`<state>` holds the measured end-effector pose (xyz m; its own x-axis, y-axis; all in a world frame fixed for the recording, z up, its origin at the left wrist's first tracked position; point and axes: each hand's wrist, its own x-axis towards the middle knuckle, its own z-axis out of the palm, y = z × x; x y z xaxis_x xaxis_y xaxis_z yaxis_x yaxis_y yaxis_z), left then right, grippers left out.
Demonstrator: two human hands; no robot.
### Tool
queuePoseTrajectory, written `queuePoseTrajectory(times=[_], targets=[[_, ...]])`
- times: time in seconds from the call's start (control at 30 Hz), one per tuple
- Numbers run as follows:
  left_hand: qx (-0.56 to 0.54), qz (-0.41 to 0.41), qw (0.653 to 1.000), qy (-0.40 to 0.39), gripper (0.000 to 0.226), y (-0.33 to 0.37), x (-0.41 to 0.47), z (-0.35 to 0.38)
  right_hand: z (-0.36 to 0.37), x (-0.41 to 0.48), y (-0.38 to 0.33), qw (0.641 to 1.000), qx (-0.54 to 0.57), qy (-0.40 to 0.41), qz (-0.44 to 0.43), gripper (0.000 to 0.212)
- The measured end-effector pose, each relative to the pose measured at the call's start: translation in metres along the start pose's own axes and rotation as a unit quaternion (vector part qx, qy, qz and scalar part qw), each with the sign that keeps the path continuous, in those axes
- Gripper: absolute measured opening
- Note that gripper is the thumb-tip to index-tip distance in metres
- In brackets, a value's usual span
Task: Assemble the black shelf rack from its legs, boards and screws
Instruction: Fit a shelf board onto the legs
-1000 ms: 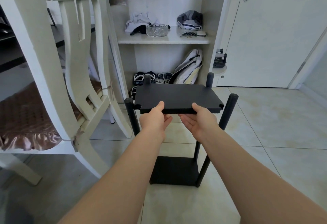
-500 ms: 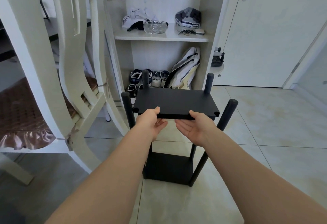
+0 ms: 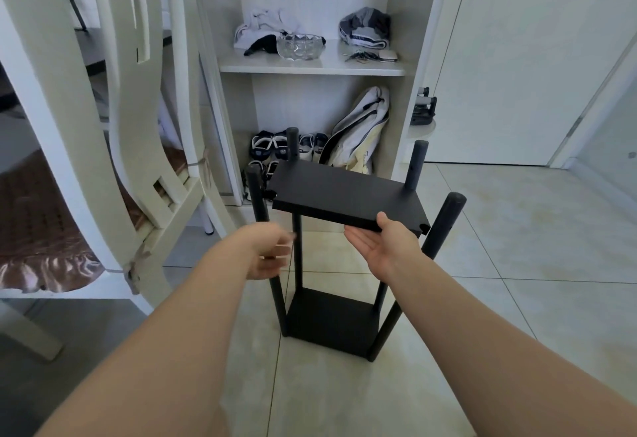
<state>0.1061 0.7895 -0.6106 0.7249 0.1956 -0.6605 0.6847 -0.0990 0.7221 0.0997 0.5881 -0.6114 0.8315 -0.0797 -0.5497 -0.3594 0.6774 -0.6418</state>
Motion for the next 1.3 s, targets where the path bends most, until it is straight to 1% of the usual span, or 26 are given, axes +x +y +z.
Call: queuePoseTrajectory(times=[0.03,0.07,0.1,0.13,0.17,0.2,0.23,0.3,0.4,0.57,0.63,0.7,0.77,0.93,1.1,1.3], targets=[[-0.008,0.012,0.998,0.065,0.023,-0.001,0.005,-0.008,0.000,0.000,0.000,1.000,0.003,0.001,-0.001,0.033],[-0.028,0.045,0.989,0.137,0.024,0.000,0.012,-0.015,0.001,0.000,0.000,1.000,0.004,0.001,-0.001,0.033],[-0.047,0.095,0.976,0.188,0.027,0.004,0.019,-0.021,0.002,0.000,0.001,1.000,0.005,0.001,-0.002,0.033],[-0.068,0.153,0.965,0.202,0.030,0.008,0.024,-0.025,0.002,0.000,0.001,1.000,0.005,0.001,-0.002,0.033],[-0.091,0.204,0.956,0.190,0.031,0.011,0.025,-0.027,0.003,0.000,0.001,1.000,0.007,0.001,-0.002,0.033],[-0.112,0.235,0.951,0.169,0.030,0.013,0.025,-0.026,0.003,0.001,0.001,1.000,0.008,0.001,-0.003,0.033],[-0.130,0.245,0.949,0.148,0.029,0.014,0.024,-0.025,0.004,0.001,0.001,1.000,0.010,0.002,-0.003,0.033],[-0.150,0.252,0.948,0.125,0.028,0.013,0.023,-0.023,0.005,0.002,0.001,1.000,0.014,0.004,-0.004,0.033],[-0.165,0.262,0.943,0.123,0.028,0.009,0.023,-0.022,0.003,0.002,0.000,1.000,0.016,0.004,-0.004,0.034],[-0.168,0.276,0.939,0.119,0.022,0.004,0.020,-0.017,-0.001,0.005,-0.005,1.000,0.022,0.008,-0.012,0.032],[-0.171,0.277,0.937,0.124,0.025,0.002,0.017,-0.016,-0.002,0.005,-0.007,1.000,0.023,0.013,-0.015,0.031],[-0.174,0.278,0.936,0.127,0.034,-0.001,0.014,-0.015,-0.002,0.004,-0.007,1.000,0.023,0.013,-0.016,0.030],[-0.170,0.281,0.937,0.124,0.038,-0.004,0.011,-0.013,-0.002,0.004,-0.007,1.000,0.022,0.012,-0.017,0.031],[-0.170,0.282,0.935,0.129,0.030,-0.007,0.006,-0.010,-0.001,0.004,-0.006,0.999,0.016,0.020,-0.024,0.032],[-0.161,0.286,0.936,0.130,0.040,-0.011,-0.001,-0.008,-0.003,0.003,-0.007,0.999,0.014,0.029,-0.022,0.032],[-0.177,0.288,0.932,0.132,0.038,-0.013,-0.007,-0.002,-0.004,0.004,-0.011,0.999,0.017,0.033,-0.024,0.032]])
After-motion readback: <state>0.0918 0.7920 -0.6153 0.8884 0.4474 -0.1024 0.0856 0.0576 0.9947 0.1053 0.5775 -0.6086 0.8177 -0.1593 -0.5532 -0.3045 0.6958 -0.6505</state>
